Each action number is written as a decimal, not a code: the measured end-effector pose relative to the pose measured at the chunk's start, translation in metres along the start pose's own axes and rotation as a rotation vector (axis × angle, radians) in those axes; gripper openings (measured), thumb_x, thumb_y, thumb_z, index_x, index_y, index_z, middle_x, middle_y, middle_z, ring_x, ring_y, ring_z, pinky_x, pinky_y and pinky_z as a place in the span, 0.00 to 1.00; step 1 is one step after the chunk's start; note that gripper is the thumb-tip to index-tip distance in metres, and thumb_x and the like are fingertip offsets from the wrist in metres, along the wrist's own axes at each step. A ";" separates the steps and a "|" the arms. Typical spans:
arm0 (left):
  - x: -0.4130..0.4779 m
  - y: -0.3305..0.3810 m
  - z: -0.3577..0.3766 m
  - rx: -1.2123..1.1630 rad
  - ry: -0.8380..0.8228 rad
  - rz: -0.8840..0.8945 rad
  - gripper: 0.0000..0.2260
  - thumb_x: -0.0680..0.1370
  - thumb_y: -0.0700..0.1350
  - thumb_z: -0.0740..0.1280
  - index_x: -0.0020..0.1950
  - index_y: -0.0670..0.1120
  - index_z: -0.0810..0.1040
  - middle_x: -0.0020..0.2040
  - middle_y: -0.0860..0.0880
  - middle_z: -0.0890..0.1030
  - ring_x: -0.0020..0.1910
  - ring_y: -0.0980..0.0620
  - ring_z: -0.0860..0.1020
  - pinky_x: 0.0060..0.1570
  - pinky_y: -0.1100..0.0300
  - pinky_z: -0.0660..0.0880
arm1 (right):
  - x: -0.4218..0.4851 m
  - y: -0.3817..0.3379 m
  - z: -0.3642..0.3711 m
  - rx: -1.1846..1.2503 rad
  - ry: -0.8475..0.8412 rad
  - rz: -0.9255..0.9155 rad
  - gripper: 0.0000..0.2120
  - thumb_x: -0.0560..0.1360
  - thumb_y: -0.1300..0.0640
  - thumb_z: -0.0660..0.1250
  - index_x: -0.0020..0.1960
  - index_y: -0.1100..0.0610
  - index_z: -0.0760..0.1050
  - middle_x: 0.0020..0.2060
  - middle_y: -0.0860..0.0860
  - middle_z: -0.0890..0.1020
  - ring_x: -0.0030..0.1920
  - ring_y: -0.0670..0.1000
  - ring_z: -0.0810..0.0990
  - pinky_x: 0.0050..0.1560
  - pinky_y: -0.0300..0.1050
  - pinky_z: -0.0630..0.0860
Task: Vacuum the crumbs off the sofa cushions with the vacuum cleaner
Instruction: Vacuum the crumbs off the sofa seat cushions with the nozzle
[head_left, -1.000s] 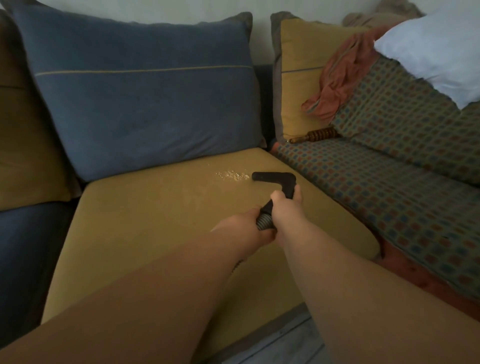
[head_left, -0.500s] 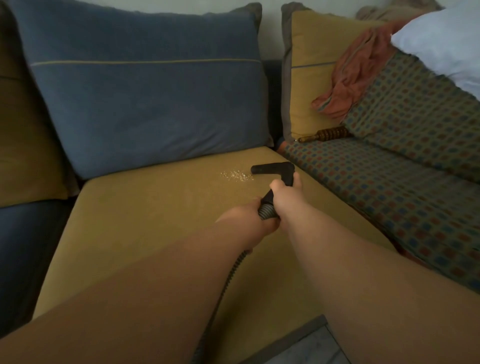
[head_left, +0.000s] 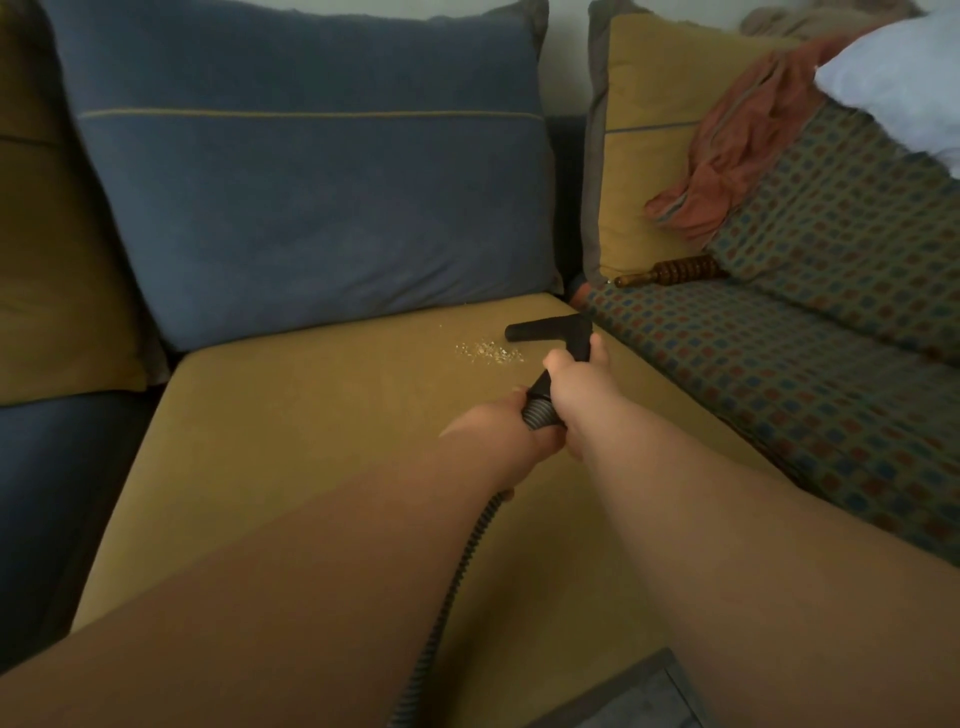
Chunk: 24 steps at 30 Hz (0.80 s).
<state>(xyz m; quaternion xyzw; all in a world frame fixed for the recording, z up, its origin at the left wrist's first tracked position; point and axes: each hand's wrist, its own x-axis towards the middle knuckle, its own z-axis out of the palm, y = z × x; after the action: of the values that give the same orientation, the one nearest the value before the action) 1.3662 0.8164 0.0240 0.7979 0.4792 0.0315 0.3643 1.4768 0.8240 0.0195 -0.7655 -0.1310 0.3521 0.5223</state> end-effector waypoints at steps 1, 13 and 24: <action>-0.001 0.000 -0.001 -0.001 -0.005 -0.004 0.29 0.78 0.57 0.64 0.77 0.55 0.58 0.41 0.46 0.77 0.31 0.49 0.79 0.32 0.57 0.80 | -0.001 -0.001 0.000 0.009 0.004 0.001 0.33 0.77 0.50 0.59 0.76 0.33 0.47 0.53 0.53 0.69 0.47 0.59 0.77 0.50 0.57 0.78; -0.050 0.016 -0.005 -0.019 -0.071 0.043 0.19 0.77 0.57 0.66 0.66 0.53 0.69 0.38 0.49 0.75 0.30 0.51 0.77 0.34 0.56 0.81 | -0.047 0.015 -0.037 0.089 -0.050 -0.170 0.29 0.77 0.53 0.58 0.75 0.44 0.53 0.69 0.57 0.69 0.65 0.60 0.74 0.64 0.60 0.71; -0.102 0.018 -0.017 0.005 -0.089 0.028 0.19 0.79 0.54 0.64 0.67 0.50 0.68 0.38 0.47 0.74 0.29 0.50 0.76 0.31 0.58 0.79 | -0.088 0.022 -0.045 0.058 -0.097 -0.106 0.31 0.78 0.55 0.59 0.77 0.47 0.51 0.71 0.57 0.67 0.66 0.60 0.71 0.61 0.53 0.70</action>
<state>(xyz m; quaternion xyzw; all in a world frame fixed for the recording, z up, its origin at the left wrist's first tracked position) 1.3174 0.7402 0.0776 0.8060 0.4515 -0.0001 0.3828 1.4404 0.7331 0.0444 -0.7241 -0.1864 0.3642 0.5552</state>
